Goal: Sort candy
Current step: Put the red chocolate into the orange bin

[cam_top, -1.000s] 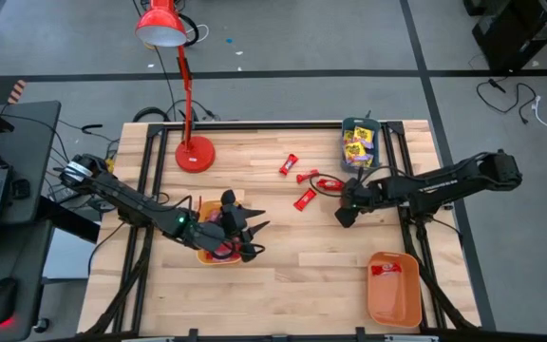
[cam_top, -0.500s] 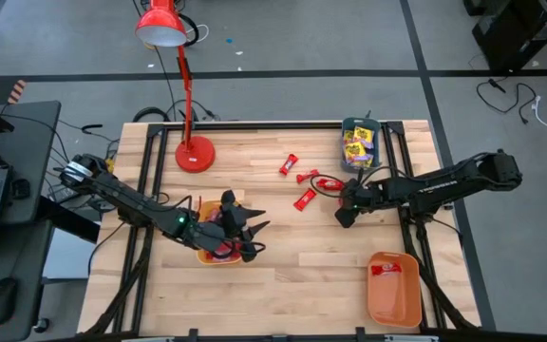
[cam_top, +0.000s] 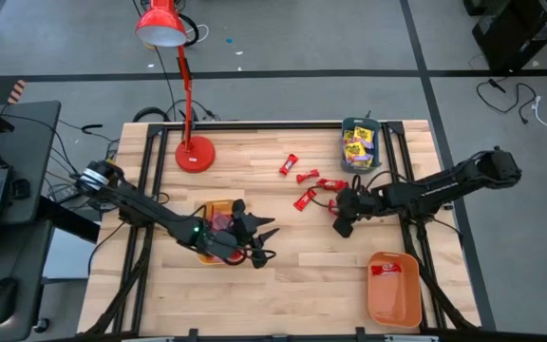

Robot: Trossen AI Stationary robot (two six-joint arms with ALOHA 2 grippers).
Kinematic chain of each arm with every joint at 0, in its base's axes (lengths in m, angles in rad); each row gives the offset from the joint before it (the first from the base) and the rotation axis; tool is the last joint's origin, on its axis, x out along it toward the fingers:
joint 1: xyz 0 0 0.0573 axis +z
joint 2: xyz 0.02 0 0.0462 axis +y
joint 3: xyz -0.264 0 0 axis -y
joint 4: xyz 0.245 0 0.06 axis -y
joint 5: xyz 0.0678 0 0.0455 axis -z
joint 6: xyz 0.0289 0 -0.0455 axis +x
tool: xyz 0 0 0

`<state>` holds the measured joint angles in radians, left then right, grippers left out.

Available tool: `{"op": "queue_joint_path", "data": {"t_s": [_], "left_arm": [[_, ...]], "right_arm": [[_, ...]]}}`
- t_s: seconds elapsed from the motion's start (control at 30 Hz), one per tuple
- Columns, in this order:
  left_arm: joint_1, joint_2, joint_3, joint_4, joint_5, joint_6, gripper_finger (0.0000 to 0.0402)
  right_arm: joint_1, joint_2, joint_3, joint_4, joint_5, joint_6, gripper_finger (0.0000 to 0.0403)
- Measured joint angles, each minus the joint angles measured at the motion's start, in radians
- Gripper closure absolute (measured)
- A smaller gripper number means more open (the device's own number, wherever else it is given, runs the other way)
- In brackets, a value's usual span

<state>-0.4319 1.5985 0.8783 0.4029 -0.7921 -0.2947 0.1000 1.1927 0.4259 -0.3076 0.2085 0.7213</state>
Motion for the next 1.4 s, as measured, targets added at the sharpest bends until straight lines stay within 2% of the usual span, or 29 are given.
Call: {"op": "queue_joint_path", "data": {"t_s": [0.23,0.3,0.4,0.5,0.67,0.8,0.93,1.13,1.27,1.4], "left_arm": [[0.020,0.064,0.000,0.119,0.009,-0.023,0.0261],[0.036,0.081,0.000,0.152,0.068,-0.038,0.0261],[0.066,0.107,0.000,0.182,0.210,-0.090,0.0261],[0.096,0.135,0.000,0.208,0.289,-0.158,0.0261],[0.144,0.167,0.000,0.215,0.291,-0.261,0.0261],[0.177,0.193,0.000,0.267,0.291,-0.262,0.0261],[0.198,0.221,0.000,0.369,0.290,-0.178,0.0261],[0.203,0.262,0.000,0.556,0.268,0.090,0.0261],[0.205,0.276,0.008,0.566,0.200,0.215,0.0261],[0.206,0.275,0.026,0.575,0.172,0.295,0.0255]], "right_arm": [[0.099,0.000,0.000,0.222,0.045,-0.177,0.0374],[0.130,0.000,0.000,0.289,0.082,-0.248,0.0379],[0.177,0.000,0.000,0.361,0.153,-0.361,0.0381],[0.216,0.000,0.001,0.404,0.234,-0.463,0.0378],[0.267,0.000,0.029,0.402,0.371,-0.635,0.0378],[0.283,0.000,0.053,0.404,0.466,-0.726,0.0381],[0.280,0.000,0.068,0.404,0.495,-0.774,0.0378],[0.275,0.000,0.068,0.399,0.541,-0.814,0.0381],[0.275,0.000,0.068,0.401,0.609,-0.851,0.0378],[0.274,0.000,0.068,0.404,0.614,-0.865,0.0379]]}}
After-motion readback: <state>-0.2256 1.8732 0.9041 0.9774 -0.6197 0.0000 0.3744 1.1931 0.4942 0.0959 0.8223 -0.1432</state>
